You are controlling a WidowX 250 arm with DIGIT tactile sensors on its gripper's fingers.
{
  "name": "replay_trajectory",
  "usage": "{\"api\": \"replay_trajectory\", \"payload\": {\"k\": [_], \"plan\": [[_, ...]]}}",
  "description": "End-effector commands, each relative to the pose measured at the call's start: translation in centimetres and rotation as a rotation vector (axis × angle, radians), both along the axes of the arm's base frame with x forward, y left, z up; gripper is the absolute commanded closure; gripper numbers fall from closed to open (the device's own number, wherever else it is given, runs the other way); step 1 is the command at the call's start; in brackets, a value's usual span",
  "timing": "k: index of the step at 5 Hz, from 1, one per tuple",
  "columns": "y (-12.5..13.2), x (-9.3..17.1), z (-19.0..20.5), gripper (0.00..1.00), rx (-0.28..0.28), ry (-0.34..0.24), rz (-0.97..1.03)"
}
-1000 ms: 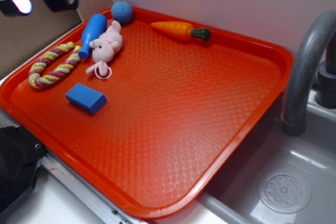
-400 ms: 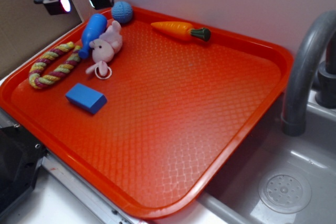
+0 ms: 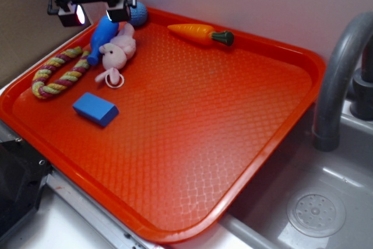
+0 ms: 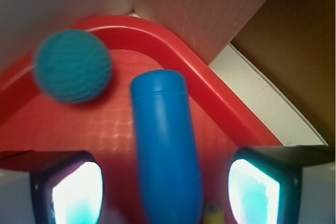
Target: Grab the blue bottle.
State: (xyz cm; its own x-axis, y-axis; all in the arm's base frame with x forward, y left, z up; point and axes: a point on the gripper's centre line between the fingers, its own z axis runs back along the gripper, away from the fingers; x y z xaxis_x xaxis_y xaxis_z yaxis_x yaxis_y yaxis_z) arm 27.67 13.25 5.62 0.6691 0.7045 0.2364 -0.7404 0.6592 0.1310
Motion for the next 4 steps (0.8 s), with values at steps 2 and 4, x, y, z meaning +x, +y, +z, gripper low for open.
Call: {"api": "replay_trajectory", "payload": {"k": [2, 4], "plan": [[1.9, -0.4, -2.6, 0.0, -0.036, 0.042, -0.015], [1.8, -0.6, -2.8, 1.0, -0.042, 0.066, -0.042]]}}
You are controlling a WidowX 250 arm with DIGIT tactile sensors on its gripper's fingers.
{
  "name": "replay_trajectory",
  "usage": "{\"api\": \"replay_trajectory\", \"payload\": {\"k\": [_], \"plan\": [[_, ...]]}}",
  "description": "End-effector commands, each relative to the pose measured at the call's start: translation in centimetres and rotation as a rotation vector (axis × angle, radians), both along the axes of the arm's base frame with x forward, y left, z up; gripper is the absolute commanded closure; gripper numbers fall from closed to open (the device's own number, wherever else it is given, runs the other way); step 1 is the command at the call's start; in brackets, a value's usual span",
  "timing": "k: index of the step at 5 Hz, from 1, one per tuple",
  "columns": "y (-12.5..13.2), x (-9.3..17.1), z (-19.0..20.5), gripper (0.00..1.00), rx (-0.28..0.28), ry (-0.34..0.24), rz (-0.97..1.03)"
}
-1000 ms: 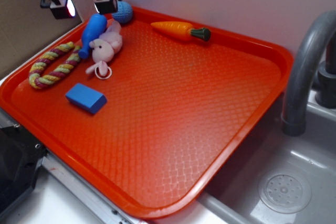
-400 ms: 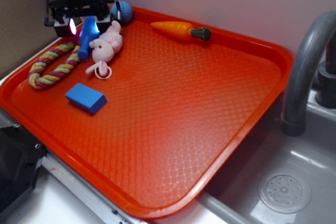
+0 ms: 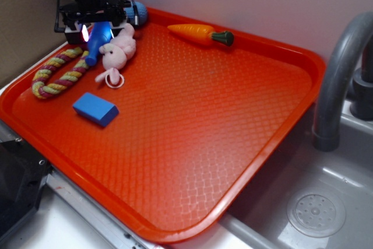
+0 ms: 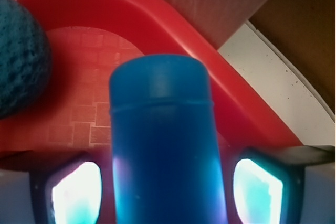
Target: Grab the blue bottle.
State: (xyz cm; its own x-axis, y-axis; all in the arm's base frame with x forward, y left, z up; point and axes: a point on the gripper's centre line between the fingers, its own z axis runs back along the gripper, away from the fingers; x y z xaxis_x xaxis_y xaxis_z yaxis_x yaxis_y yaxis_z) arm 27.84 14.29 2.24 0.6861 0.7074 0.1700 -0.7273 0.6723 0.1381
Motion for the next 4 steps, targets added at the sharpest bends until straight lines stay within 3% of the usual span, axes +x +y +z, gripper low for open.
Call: {"api": "replay_trajectory", "payload": {"k": [1, 2, 3, 4], "plan": [[0.5, -0.9, 2.3, 1.0, -0.006, 0.016, -0.107], [-0.6, -1.0, 6.1, 1.0, -0.022, -0.015, -0.235], [-2.7, -1.2, 11.0, 1.0, -0.162, 0.02, -0.353], [-6.4, -3.1, 15.9, 1.0, -0.195, -0.043, -0.506]]}}
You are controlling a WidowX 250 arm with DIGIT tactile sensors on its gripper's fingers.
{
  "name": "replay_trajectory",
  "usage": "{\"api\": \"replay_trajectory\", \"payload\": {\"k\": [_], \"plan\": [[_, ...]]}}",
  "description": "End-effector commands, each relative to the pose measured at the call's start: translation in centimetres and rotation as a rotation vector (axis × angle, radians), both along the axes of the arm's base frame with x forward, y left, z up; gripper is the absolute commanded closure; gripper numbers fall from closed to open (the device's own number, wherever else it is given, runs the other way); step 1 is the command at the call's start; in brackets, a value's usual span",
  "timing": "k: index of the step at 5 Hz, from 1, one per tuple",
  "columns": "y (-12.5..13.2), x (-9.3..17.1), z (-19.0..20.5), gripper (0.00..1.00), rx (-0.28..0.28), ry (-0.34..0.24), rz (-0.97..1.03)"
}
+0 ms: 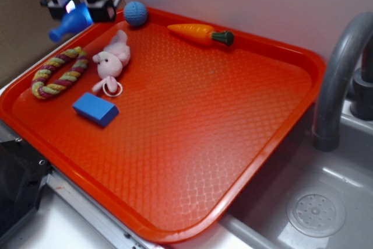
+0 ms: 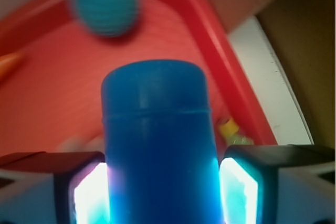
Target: Grab the blue bottle.
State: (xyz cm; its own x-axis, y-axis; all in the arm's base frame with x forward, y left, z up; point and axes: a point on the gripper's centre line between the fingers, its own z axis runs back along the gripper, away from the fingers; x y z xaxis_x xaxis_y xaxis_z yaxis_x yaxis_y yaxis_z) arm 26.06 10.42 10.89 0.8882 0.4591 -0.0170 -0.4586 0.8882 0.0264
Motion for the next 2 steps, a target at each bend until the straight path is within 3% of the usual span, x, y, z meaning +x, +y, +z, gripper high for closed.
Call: {"api": "replay_trajectory", "payload": {"k": [1, 2], "plan": [[-5.7, -3.1, 10.5, 1.0, -0.107, -0.147, -0.307], [-8.1, -4.6, 12.1, 1.0, -0.15, -0.143, -0.45]]}}
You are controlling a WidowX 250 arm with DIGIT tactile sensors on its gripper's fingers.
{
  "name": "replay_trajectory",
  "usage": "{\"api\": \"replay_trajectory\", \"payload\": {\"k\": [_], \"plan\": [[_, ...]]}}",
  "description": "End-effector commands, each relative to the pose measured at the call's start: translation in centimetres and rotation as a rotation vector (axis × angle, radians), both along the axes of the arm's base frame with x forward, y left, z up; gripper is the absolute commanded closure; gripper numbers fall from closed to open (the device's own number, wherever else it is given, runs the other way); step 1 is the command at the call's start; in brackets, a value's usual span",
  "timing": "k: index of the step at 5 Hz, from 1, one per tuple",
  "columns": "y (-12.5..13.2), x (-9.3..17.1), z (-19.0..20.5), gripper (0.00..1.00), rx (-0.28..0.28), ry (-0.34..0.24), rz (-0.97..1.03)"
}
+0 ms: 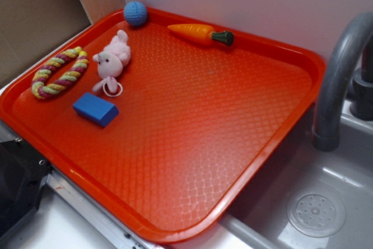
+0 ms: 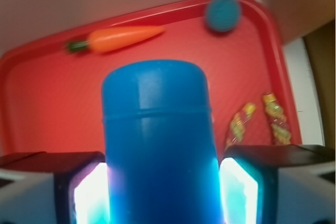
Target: Grab the blue bottle.
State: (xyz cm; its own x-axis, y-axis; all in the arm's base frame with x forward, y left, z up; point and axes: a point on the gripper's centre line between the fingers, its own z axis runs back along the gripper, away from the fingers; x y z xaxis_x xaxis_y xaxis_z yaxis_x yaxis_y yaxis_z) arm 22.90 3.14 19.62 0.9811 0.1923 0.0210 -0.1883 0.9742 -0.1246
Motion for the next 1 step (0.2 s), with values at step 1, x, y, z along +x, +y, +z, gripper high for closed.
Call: {"api": "replay_trajectory", "payload": {"k": [1], "plan": [[-1.28, -2.32, 4.32, 1.0, -0.084, -0.095, -0.214]]}}
